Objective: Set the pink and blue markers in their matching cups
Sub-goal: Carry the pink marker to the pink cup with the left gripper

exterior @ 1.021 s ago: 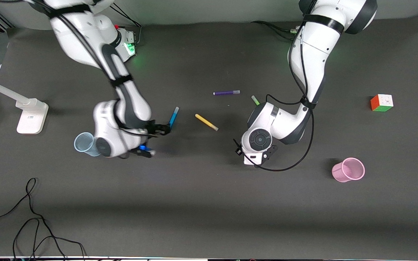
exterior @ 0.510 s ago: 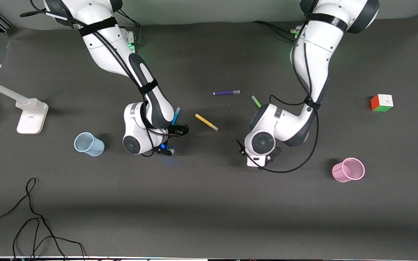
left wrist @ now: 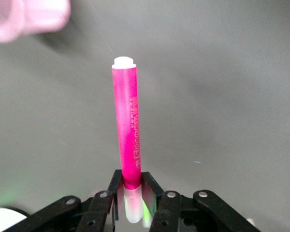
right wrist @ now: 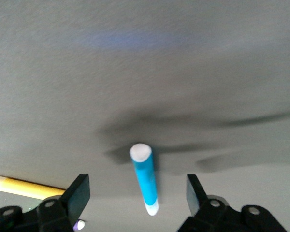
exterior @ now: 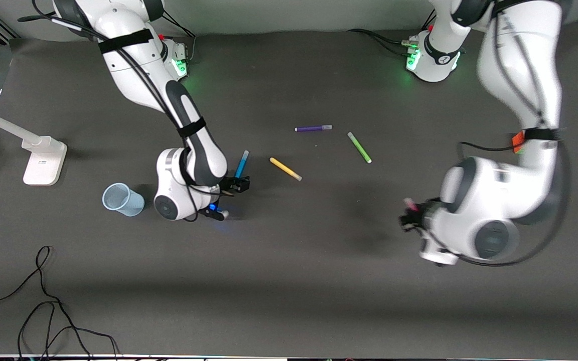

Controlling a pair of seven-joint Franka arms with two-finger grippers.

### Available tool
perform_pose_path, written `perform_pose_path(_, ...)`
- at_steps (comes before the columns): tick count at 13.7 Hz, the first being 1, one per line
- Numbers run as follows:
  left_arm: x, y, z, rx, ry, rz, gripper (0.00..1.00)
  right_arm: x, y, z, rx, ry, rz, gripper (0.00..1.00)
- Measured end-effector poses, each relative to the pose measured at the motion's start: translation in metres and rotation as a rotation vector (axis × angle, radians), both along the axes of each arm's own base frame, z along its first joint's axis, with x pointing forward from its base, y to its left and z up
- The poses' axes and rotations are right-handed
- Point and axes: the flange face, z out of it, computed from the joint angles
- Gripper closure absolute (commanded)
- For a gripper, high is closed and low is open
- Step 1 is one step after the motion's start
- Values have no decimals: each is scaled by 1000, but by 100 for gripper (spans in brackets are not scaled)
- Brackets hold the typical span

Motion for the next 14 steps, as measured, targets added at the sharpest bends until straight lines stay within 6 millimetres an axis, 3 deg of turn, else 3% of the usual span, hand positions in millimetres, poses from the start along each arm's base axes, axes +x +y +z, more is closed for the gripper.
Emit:
perform_pose_path(3,16,86,13,-62,-26,-112,100,1,-1,-2,-4,-3,-2,58)
perform_pose_path(6,16,156,-7,-130,14,-86,100,-2,4,-7,-8,-10,5,100)
perform_pose_path(9,10,196,-28,-231,71,-8,100,-2,3,-7,-8,-9,4,100)
perform_pose_path(12,3,213,-40,-316,119,45,100,1,3,0,-12,-15,17,100)
perform_pose_path(14,-1,227,-54,-377,143,92,100,18,-20,37,-88,-60,107,100)
